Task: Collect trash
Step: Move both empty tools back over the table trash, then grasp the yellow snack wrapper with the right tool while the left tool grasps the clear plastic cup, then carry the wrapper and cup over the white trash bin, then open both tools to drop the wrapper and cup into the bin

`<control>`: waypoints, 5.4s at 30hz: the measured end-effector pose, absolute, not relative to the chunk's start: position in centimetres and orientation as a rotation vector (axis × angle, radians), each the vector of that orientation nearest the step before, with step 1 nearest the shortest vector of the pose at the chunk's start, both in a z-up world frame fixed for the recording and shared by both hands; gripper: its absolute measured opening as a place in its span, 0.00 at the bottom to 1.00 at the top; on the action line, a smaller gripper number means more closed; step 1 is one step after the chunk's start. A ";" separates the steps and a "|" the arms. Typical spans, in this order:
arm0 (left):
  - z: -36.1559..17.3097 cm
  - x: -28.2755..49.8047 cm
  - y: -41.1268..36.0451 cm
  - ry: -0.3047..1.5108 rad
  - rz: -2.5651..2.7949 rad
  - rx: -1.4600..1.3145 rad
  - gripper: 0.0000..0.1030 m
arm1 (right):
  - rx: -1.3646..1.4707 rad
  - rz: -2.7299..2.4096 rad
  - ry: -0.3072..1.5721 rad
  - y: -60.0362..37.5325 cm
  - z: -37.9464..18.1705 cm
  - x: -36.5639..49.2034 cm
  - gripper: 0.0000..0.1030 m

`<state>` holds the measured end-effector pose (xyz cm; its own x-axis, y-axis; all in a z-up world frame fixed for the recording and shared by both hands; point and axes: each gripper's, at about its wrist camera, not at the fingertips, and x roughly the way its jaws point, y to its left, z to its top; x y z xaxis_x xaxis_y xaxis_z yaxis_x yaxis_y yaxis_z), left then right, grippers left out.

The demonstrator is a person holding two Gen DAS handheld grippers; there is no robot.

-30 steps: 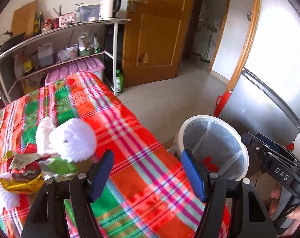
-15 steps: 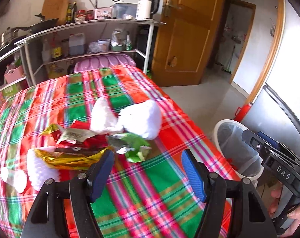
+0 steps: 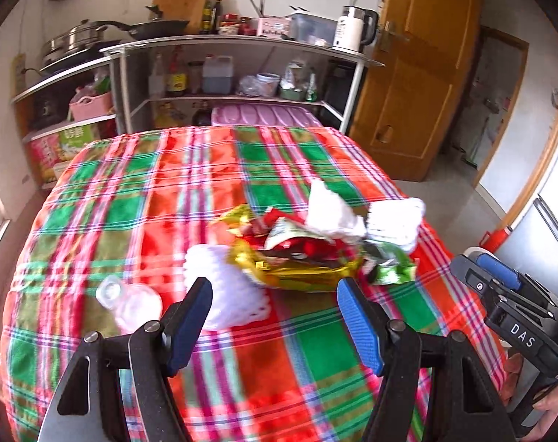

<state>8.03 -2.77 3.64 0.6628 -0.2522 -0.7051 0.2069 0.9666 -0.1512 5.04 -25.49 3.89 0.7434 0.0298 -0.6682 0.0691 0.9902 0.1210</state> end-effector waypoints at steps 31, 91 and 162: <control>-1.3 10.6 8.2 0.922 -0.121 -0.175 0.85 | -0.156 0.373 0.766 -14.0 0.5 10.7 0.59; 1.8 8.5 5.1 0.819 -0.207 -0.095 0.38 | -0.004 0.405 0.760 -16.4 1.8 8.1 0.21; -1.6 6.4 -41.2 0.922 -0.951 0.311 0.60 | 0.302 -0.527 0.856 -53.3 -1.2 -5.7 0.53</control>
